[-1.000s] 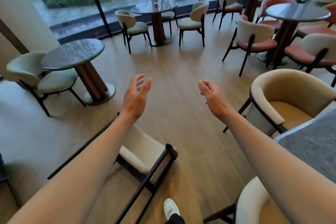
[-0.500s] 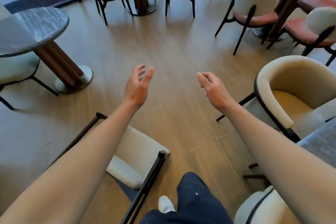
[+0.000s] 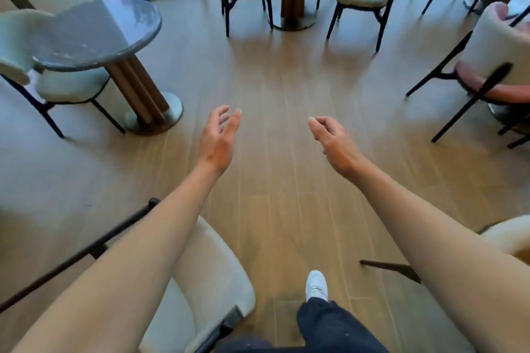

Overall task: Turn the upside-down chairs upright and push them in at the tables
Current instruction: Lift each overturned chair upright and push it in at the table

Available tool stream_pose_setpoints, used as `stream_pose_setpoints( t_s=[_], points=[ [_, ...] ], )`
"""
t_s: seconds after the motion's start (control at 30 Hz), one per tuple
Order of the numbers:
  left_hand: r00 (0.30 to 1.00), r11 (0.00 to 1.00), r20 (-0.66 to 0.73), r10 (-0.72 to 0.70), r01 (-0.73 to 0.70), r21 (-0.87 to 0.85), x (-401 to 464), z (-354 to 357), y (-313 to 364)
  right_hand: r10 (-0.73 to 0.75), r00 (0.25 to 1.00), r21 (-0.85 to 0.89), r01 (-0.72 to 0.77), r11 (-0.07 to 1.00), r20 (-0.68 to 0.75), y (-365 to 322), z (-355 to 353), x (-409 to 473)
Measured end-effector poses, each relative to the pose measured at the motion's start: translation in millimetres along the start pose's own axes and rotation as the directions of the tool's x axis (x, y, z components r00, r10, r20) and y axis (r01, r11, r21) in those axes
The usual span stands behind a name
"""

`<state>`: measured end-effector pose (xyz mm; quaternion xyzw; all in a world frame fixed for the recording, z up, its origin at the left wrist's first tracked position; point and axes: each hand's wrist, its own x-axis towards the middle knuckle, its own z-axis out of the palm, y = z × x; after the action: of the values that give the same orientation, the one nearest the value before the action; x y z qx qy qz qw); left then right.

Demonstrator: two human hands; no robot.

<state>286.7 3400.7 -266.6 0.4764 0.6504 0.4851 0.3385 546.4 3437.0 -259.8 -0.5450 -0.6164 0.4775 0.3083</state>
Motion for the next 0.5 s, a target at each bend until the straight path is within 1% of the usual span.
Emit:
stream_pose_setpoints(
  t_s=[0.1,0.23,0.33,0.4,0.5],
  points=[
    [0.996,0.999,-0.084,-0.044,0.043,-0.006,21,11,-8,-0.018,0.994,-0.044,0.023,0.999,0.111,2,-7,52],
    [0.958,0.992,-0.258,-0.124,0.126,-0.007,40,-13,-24,-0.039,0.965,-0.081,0.062,0.995,0.259,-9,10,116],
    [0.896,0.981,-0.406,-0.181,0.195,-0.006,49,-39,-36,-0.062,0.922,-0.094,0.105,0.990,0.382,-25,42,155],
    [0.855,0.973,-0.477,-0.206,0.232,-0.004,51,-53,-42,-0.079,0.895,-0.099,0.135,0.986,0.440,-34,65,176],
    [0.779,0.964,-0.584,-0.229,0.264,-0.026,58,-80,-56,-0.121,0.825,-0.098,0.208,0.973,0.552,-52,108,210]
  ],
)
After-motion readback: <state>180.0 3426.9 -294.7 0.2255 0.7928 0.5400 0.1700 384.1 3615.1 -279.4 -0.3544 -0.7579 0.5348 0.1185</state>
